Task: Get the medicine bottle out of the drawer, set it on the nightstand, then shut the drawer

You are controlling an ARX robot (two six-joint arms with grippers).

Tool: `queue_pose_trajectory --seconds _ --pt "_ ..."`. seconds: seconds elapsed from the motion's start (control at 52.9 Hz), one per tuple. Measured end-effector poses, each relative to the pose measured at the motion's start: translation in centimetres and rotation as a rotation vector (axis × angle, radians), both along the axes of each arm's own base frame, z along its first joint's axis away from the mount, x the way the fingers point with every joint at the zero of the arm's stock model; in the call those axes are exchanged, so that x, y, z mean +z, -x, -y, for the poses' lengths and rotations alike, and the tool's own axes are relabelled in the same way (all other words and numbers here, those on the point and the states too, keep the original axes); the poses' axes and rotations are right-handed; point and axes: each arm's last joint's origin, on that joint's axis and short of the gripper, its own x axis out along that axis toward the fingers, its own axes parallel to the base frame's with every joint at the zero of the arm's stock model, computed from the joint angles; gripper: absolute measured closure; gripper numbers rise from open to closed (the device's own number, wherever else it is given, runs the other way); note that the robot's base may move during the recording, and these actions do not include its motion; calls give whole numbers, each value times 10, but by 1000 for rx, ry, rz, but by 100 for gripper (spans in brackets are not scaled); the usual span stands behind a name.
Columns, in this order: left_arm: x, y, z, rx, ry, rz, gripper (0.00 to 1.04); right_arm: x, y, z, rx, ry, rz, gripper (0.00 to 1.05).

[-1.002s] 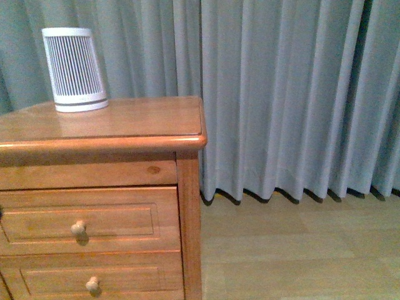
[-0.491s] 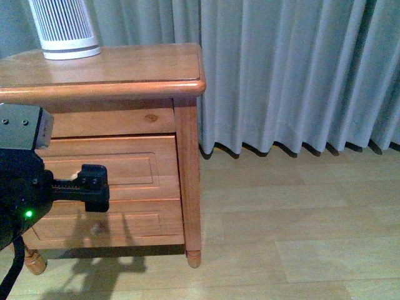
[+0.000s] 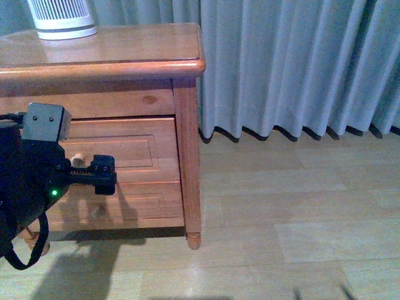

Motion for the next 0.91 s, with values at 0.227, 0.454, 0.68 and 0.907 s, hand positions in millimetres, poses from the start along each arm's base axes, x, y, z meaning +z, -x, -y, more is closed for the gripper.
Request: queue_pose_trajectory --seconds 0.227,0.454,0.68,0.907 --pt "-9 -15 -4 10 1 -13 7 0 0 0 0 0 0 7" --pt "-17 -26 -10 25 21 -30 7 0 0 0 0 0 0 7" --pt "-23 -34 -19 37 33 -34 7 0 0 0 0 0 0 7" --pt "-22 -42 -27 39 43 -25 7 0 0 0 0 0 0 7"
